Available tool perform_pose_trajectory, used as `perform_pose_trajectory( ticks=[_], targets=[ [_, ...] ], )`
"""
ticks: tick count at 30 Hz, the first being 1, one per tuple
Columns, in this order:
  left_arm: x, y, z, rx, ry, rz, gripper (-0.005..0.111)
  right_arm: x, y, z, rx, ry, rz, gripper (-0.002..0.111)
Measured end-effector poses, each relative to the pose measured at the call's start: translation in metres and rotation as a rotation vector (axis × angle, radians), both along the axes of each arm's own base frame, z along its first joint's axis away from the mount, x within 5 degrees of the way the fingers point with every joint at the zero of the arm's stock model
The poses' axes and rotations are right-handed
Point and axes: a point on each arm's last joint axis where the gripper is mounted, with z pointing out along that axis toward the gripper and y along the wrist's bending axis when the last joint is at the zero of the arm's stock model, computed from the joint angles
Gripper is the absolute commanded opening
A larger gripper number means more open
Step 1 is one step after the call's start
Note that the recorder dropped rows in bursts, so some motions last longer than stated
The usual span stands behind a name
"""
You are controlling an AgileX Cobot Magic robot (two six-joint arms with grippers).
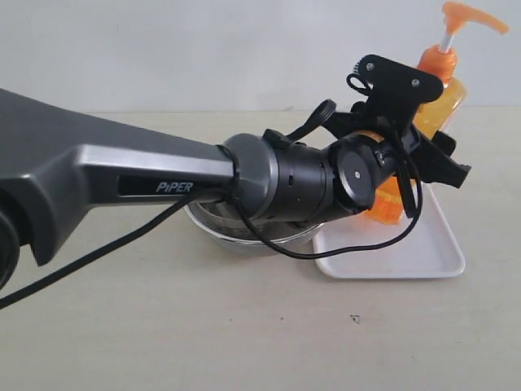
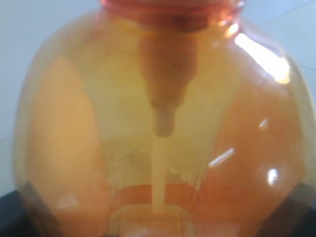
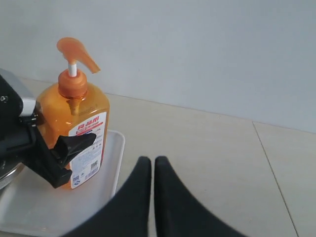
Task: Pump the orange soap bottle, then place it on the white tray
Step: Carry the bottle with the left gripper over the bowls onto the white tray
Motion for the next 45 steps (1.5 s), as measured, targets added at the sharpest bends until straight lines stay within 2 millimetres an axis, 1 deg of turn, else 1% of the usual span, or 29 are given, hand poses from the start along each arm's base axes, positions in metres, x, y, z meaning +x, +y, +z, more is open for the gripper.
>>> perform_pose_trajectory(
  ticks=[7, 13, 18, 20, 22, 28, 31, 34, 36, 42, 45],
  targets=[
    [0.006, 0.005, -0.007, 0.014, 0.039, 0.001, 0.005, 0.0, 0.0, 0.0, 0.005, 0.003, 0.005, 0.0],
    [0.002, 0.002, -0.012, 0.041, 0.109, -0.068, 0.005, 0.0, 0.0, 0.0, 0.003, 0.005, 0.004, 0.0],
    [0.001, 0.0, -0.011, 0.042, 0.119, -0.081, 0.005, 0.0, 0.0, -0.001, 0.003, 0.006, 0.003, 0.0],
    [0.001, 0.0, -0.011, 0.043, 0.122, -0.084, 0.011, 0.0, 0.0, -0.001, 0.003, 0.007, 0.003, 0.0],
    [0.001, 0.0, -0.011, 0.044, 0.125, -0.087, 0.021, 0.0, 0.0, -0.001, 0.005, 0.007, 0.002, 0.0],
    [0.0, 0.0, -0.01, 0.044, 0.131, -0.096, 0.063, 0.0, 0.0, -0.001, 0.004, 0.013, 0.002, 0.0],
    [0.0, -0.001, -0.01, 0.045, 0.133, -0.097, 0.079, 0.0, 0.0, -0.001, 0.004, 0.013, 0.002, 0.0],
    [-0.001, -0.001, -0.01, 0.045, 0.135, -0.099, 0.088, 0.0, 0.0, -0.001, 0.004, 0.013, 0.002, 0.0],
    [0.0, 0.0, -0.01, 0.042, 0.125, -0.09, 0.091, 0.0, 0.0, -0.001, 0.004, 0.013, 0.002, 0.0],
    [0.0, 0.0, -0.006, 0.038, 0.119, -0.09, 0.092, 0.0, 0.0, -0.001, 0.004, 0.014, 0.001, 0.0],
    [-0.002, 0.001, 0.007, 0.023, 0.115, -0.105, 0.092, 0.0, 0.0, -0.001, 0.004, 0.014, 0.001, 0.0]
  ],
)
